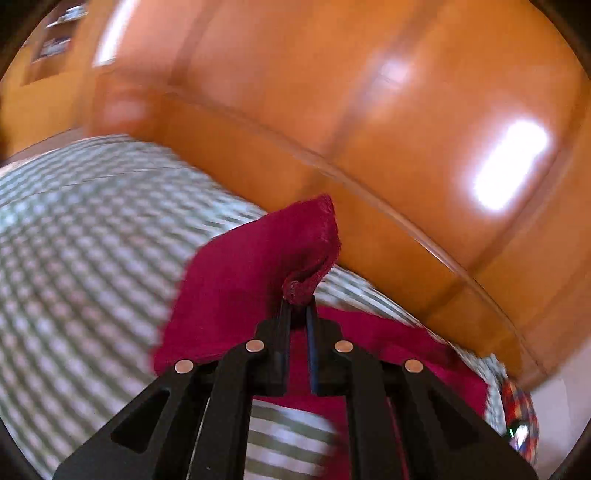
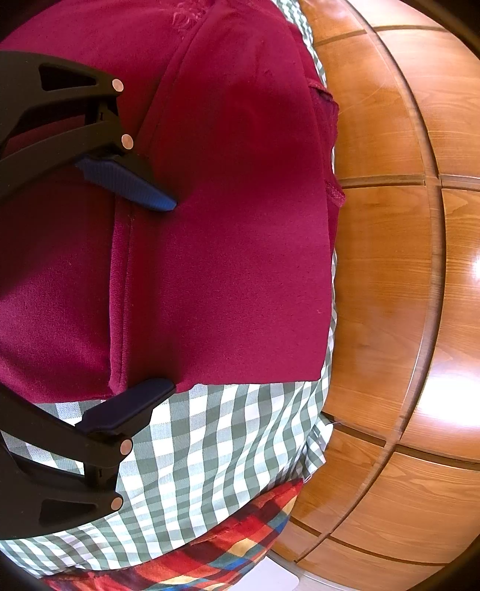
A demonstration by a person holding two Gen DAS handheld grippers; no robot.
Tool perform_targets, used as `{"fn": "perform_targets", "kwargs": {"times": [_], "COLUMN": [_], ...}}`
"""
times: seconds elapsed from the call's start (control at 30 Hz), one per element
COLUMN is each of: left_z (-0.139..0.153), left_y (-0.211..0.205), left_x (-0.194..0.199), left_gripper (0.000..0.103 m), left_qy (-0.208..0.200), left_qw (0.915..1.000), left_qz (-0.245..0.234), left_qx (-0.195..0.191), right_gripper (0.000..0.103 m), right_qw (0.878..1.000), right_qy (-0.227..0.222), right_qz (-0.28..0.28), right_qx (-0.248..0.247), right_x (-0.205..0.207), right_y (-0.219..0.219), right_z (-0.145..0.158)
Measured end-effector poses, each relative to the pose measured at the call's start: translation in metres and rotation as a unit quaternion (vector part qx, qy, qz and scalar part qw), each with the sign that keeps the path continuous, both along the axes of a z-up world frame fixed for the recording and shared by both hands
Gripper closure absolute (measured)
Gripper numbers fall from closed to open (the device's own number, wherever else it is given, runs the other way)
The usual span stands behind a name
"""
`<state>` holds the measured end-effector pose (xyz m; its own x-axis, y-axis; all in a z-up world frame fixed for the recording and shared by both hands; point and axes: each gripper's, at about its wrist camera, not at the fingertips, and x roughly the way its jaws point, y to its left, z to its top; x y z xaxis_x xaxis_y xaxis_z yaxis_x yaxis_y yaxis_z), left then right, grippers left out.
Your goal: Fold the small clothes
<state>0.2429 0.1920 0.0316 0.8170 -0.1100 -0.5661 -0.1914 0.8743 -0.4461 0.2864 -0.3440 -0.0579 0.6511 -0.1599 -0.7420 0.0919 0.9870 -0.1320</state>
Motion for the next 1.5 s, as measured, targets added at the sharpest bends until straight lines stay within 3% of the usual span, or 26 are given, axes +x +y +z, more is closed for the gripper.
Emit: {"fn": "perform_targets", "kwargs": {"times": [0.27,0.37,0.5,0.7,0.77,0.83,1.0,1.07,1.17,1.3,1.33,1.5], "left_z": [-0.028,-0.045,-0.061,-0.075,-0.085,-0.096,-0.124,-0.128,-0.130,-0.132,-0.133,-0.133], "left_y": [-0.153,-0.185,-0.190,-0.161,-0.150,-0.140,-0.122,-0.120,-0.119,-0.121,-0.122,-0.123], "left_x": [0.026,0.029,0.017,-0.028,-0.036,-0.040,-0.034,-0.035,-0.036,-0.036,-0.036,-0.038], "left_gripper": [0.096,0.084,0.056,0.057,0.057,0.057,0.061,0.060,0.059,0.058,0.058,0.054], "left_qy": [0.025,0.044,0.052,0.048,0.056,0.067,0.091,0.087,0.083,0.078,0.078,0.074], "left_qw": [0.9884,0.9823,0.9802,0.9852,0.9865,0.9877,0.9895,0.9899,0.9901,0.9905,0.9905,0.9903], "left_qz": [-0.148,-0.175,-0.186,-0.154,-0.140,-0.125,-0.112,-0.112,-0.114,-0.114,-0.114,-0.118], "left_qx": [0.019,0.050,0.046,0.057,0.064,0.066,0.014,0.009,0.004,0.005,0.005,0.000], "right_gripper": [0.012,0.012,0.012,0.012,0.019,0.028,0.028,0.028,0.029,0.090,0.094,0.095], "right_qw": [1.000,1.000,1.000,1.000,1.000,0.997,0.969,0.958,0.956,0.962,0.961,0.959], "right_qy": [-0.001,-0.001,0.000,0.006,0.007,0.001,0.018,0.040,0.059,0.094,0.093,0.024], "right_qz": [0.001,0.000,0.000,0.000,0.003,0.026,0.149,0.172,0.179,0.183,0.188,0.191], "right_qx": [0.004,0.008,0.017,0.019,0.024,0.077,0.196,0.225,0.224,0.182,0.180,0.206], "right_x": [0.000,0.000,0.002,0.003,0.002,-0.001,0.007,0.019,0.040,0.057,0.057,0.040], "right_y": [-0.001,-0.001,-0.003,-0.003,0.000,0.009,0.089,0.116,0.154,0.186,0.188,0.158], "right_z": [0.000,0.000,-0.001,0.004,0.014,0.029,0.047,0.043,0.032,0.020,0.025,0.078]}}
